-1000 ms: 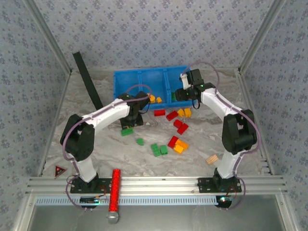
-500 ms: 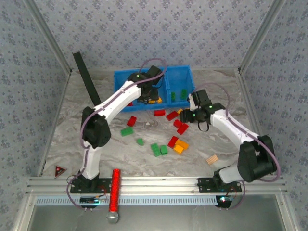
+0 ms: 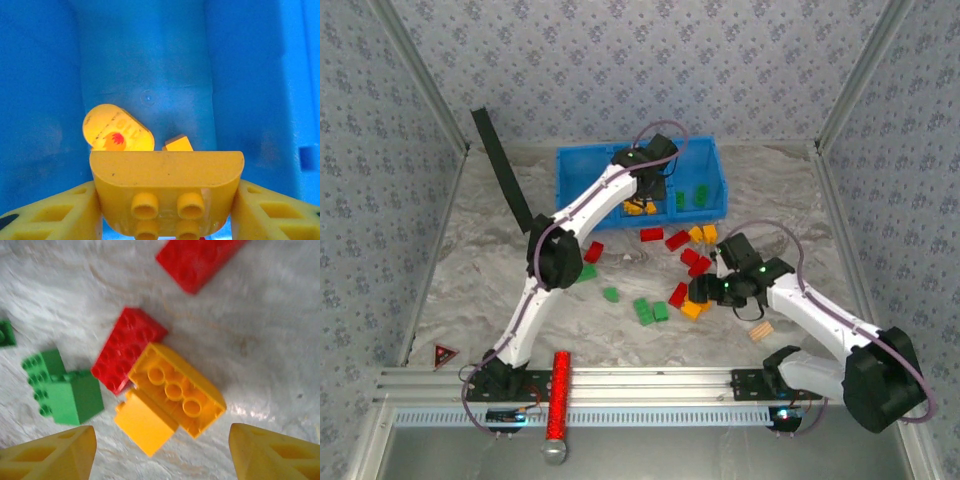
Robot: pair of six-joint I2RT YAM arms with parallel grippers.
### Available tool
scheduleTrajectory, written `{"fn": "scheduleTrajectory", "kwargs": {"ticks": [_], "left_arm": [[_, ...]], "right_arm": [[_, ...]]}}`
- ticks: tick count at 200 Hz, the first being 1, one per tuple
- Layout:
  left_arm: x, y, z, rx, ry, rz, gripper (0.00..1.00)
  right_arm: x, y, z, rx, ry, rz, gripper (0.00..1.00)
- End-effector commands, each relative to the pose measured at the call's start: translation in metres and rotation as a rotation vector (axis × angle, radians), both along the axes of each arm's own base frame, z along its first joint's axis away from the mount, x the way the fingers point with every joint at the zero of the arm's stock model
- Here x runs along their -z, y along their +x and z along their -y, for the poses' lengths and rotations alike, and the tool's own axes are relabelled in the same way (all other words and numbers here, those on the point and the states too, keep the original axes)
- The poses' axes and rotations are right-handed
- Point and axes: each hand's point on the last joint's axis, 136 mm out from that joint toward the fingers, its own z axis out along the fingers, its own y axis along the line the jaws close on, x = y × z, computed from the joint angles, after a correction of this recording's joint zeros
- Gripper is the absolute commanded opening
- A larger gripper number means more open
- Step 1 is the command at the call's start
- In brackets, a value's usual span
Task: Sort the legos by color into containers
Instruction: Place the lego in the container.
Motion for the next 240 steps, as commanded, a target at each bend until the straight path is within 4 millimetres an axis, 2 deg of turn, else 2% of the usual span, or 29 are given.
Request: {"fn": "scheduleTrajectory", "kwargs": {"ticks": [1, 39, 93, 101, 194, 216, 240], "left_arm": [[0.004, 0.008, -0.003, -0.004, -0.004, -0.008, 0.59], [0.022, 0.008, -0.005, -0.012, -0.001, -0.040, 0.60], [0.042, 0.003, -0.006, -0.013, 0.008, -0.085, 0.64], [0.043, 0.002, -0.006, -0.012, 0.007, -0.089, 0.64], [0.043, -0.004, -0.004, 0.010, -0.014, -0.107, 0.77], [0.035, -0.006, -0.006, 0.007, -0.024, -0.094, 0.77], [0.015, -0.006, -0.008, 0.008, -0.037, -0.056, 0.78]], "right_arm": [[0.008, -0.018, 0.001, 0.021, -0.002, -0.061, 0.74], [0.012, -0.023, -0.003, 0.024, -0.007, -0.084, 0.76], [0.021, -0.035, -0.013, 0.141, 0.035, -0.196, 0.76], [0.020, -0.031, -0.018, 0.146, 0.055, -0.180, 0.76], [0.031, -0.023, -0.022, 0.218, 0.039, -0.156, 0.74], [0.034, -0.017, -0.022, 0.225, 0.028, -0.147, 0.72], [0.036, -0.013, -0.022, 0.228, 0.012, -0.142, 0.70]]}}
